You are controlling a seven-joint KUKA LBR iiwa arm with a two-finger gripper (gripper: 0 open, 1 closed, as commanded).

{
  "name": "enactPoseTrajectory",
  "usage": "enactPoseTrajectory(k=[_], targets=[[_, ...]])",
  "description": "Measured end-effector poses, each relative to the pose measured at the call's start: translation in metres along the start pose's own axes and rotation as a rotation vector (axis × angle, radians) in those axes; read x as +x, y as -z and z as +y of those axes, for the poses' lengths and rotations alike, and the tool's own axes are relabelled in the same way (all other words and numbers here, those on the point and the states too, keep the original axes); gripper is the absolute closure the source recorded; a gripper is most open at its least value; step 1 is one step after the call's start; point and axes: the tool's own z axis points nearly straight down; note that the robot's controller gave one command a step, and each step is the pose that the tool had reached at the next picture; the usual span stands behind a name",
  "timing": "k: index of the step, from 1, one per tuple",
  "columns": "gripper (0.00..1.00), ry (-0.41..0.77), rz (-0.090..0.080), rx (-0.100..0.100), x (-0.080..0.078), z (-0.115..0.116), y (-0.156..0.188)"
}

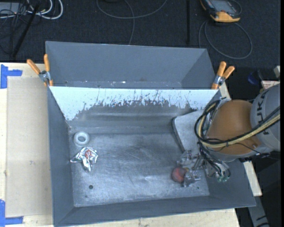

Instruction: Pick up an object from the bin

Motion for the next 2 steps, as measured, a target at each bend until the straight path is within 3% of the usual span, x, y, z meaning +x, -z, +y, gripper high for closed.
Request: enactPoseTrajectory(k=[1,2], targets=[[1.00,0.027,0.002,0.000,-0.002,0.006,0.121],[1.00,0.305,0.004,-0.001,-0.002,0.006,0.192]])
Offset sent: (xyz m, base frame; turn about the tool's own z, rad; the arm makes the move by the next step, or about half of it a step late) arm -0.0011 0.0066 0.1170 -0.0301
